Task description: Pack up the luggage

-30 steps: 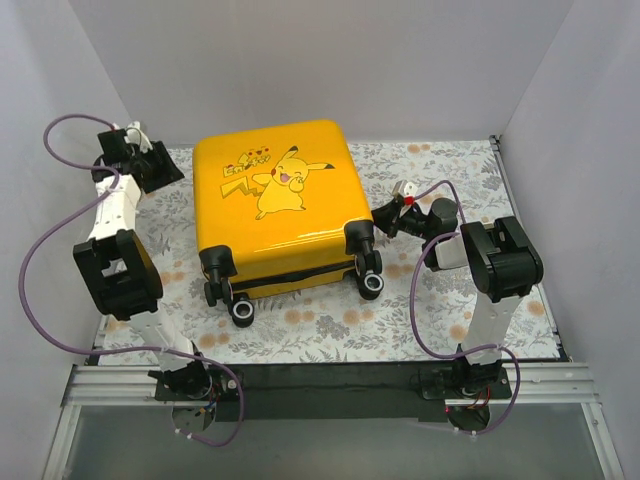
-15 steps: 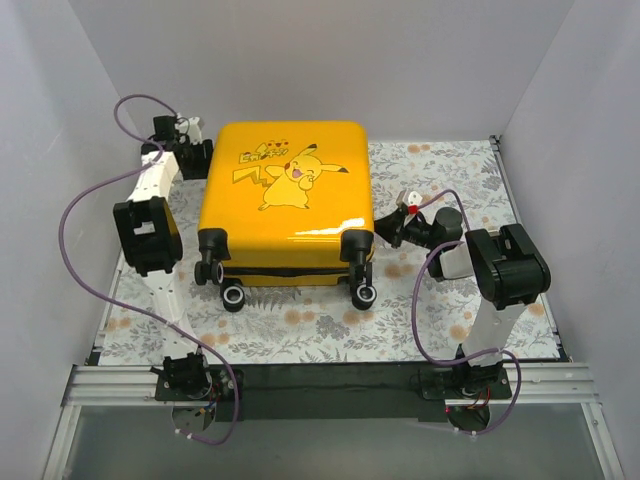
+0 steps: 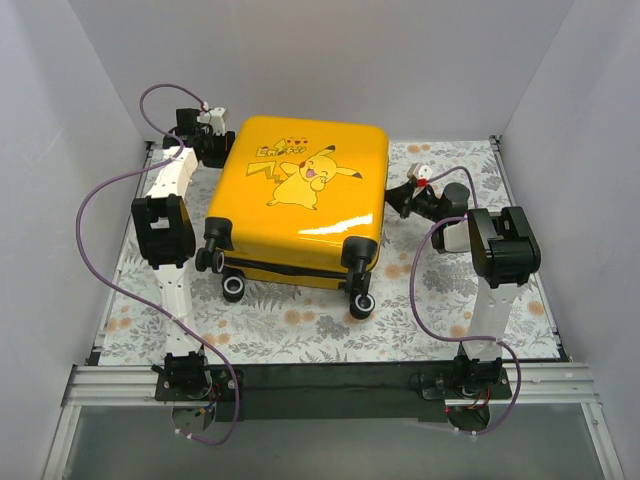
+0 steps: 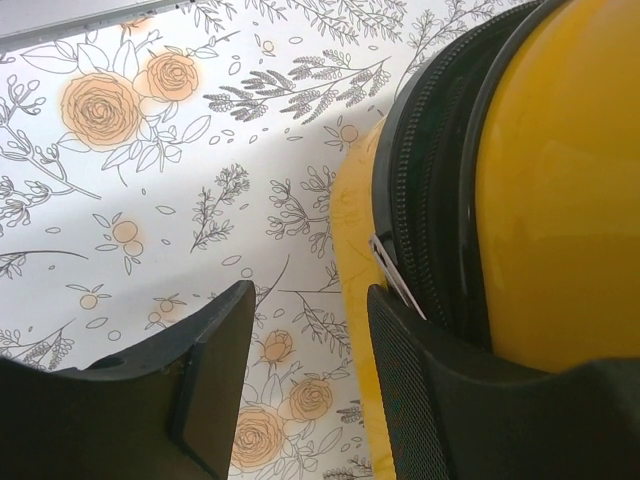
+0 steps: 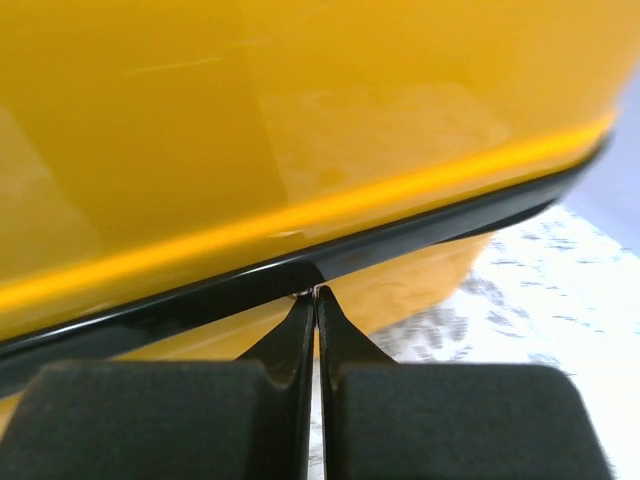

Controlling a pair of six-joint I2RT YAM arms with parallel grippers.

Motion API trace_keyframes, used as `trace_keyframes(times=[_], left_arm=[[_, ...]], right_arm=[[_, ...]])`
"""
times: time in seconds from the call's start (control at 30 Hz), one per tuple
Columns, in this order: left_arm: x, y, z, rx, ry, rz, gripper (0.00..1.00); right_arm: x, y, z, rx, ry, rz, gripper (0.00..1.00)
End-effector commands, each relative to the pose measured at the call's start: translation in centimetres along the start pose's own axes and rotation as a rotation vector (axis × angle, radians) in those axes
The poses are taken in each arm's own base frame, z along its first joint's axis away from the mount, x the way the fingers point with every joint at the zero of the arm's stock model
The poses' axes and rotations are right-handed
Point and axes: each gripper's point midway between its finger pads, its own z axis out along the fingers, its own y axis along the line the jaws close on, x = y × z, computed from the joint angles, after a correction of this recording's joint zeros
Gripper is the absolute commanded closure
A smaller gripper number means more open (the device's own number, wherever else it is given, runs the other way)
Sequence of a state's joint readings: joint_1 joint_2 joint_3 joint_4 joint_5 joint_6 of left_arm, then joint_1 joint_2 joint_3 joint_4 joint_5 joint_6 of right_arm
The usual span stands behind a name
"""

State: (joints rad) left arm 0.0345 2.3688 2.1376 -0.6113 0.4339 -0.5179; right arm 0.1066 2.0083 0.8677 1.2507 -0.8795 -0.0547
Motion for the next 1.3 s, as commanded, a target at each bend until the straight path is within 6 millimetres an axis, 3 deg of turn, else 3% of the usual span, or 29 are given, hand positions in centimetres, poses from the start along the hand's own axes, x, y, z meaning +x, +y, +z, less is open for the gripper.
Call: trace_keyframes(times=[0.0, 0.13, 0.2, 0.3, 0.33, 0.37, 0.43, 0.47, 0.53, 0.57, 0.6, 0.63, 0.7, 0.73, 0.83, 0.87, 0.93, 0.97, 1.0, 1.03, 1.07, 1.1, 1.2, 1.23, 1.27], left_arm=[[4.3, -9.5, 2.1, 0.285, 0.153, -0.031, 0.52], [3.7, -9.2, 2.5, 0.268, 0.143, -0.043, 0.52], [3.0, -9.2, 2.6, 0.256, 0.128, -0.077, 0.50], [2.0, -10.4, 1.9, 0.314, 0.104, -0.082, 0.49], [1.3, -11.4, 1.7, 0.358, 0.087, -0.054, 0.49], [1.3, -12.9, 2.0, 0.378, 0.092, -0.010, 0.49], [1.9, -14.8, 2.8, 0.394, 0.120, 0.098, 0.50], [3.1, -17.2, 3.3, 0.425, 0.153, 0.126, 0.51], [4.8, -19.6, 3.9, 0.477, 0.191, 0.130, 0.52], [6.6, -22.1, 4.1, 0.538, 0.232, 0.136, 0.52], [7.3, -23.2, 4.3, 0.558, 0.248, 0.144, 0.52], [7.8, -24.2, 4.6, 0.572, 0.257, 0.156, 0.52], [6.7, -26.1, 4.8, 0.591, 0.226, 0.183, 0.52], [5.8, -26.4, 4.8, 0.590, 0.205, 0.181, 0.51], [0.6, -24.7, 3.8, 0.494, 0.089, 0.191, 0.45], [-2.1, -23.0, 2.1, 0.450, 0.027, 0.188, 0.39], [-4.3, -19.0, -0.4, 0.350, -0.014, 0.142, 0.34], [-4.4, -17.9, -1.9, 0.331, -0.007, 0.123, 0.31], [-6.8, -17.6, -5.8, 0.305, -0.066, 0.138, 0.29], [-5.1, -15.2, -6.9, 0.272, -0.021, 0.093, 0.29], [-5.2, -14.7, -9.1, 0.257, -0.029, 0.093, 0.28], [-5.9, -14.8, -12.8, 0.234, -0.065, 0.116, 0.25], [-1.8, -13.5, -16.8, 0.153, 0.011, 0.160, 0.23], [-0.2, -14.0, -19.3, 0.135, 0.017, 0.179, 0.23], [0.9, -14.4, -20.5, 0.135, 0.030, 0.184, 0.23]], right_arm=[[-9.2, -5.8, 1.5, 0.175, -0.243, -0.367, 0.99], [-8.1, -7.6, 2.0, 0.254, -0.220, -0.387, 0.99], [-8.0, -6.4, 2.2, 0.204, -0.229, -0.381, 0.99], [-8.0, -2.9, 1.9, 0.112, -0.244, -0.357, 0.99], [-8.6, -2.0, 1.7, 0.096, -0.251, -0.361, 0.99], [-7.7, -0.7, 1.5, 0.078, -0.235, -0.334, 0.99], [-8.3, 0.6, 1.0, 0.063, -0.240, -0.329, 0.99], [-7.5, 1.6, 0.6, 0.054, -0.222, -0.305, 0.99], [-7.5, 2.2, 0.0, 0.059, -0.212, -0.303, 0.99], [-8.1, 2.6, -0.5, 0.065, -0.214, -0.317, 0.99], [-7.2, 3.0, -1.3, 0.074, -0.186, -0.312, 0.99], [-8.0, 3.4, -1.8, 0.078, -0.191, -0.324, 0.99], [-7.1, 4.2, -3.0, 0.078, -0.157, -0.294, 0.99], [-7.8, 4.5, -3.4, 0.082, -0.164, -0.303, 0.99], [-7.6, 6.1, -4.4, 0.067, -0.144, -0.272, 0.99], [-7.5, 6.5, -4.6, 0.063, -0.140, -0.259, 0.99], [-7.3, 7.1, -5.1, 0.080, -0.123, -0.234, 0.99], [-7.3, 7.1, -5.2, 0.088, -0.118, -0.228, 0.99], [-7.3, 7.0, -5.4, 0.105, -0.115, -0.220, 0.99], [-7.4, 7.2, -5.6, 0.112, -0.113, -0.214, 0.99], [-7.3, 7.2, -5.7, 0.116, -0.108, -0.208, 0.99], [-7.0, 7.2, -5.9, 0.127, -0.095, -0.194, 0.99], [-6.7, 7.3, -6.3, 0.145, -0.075, -0.188, 0.99], [-6.8, 7.3, -6.5, 0.152, -0.073, -0.191, 0.99], [-6.2, 7.3, -6.6, 0.157, -0.053, -0.177, 0.99]])
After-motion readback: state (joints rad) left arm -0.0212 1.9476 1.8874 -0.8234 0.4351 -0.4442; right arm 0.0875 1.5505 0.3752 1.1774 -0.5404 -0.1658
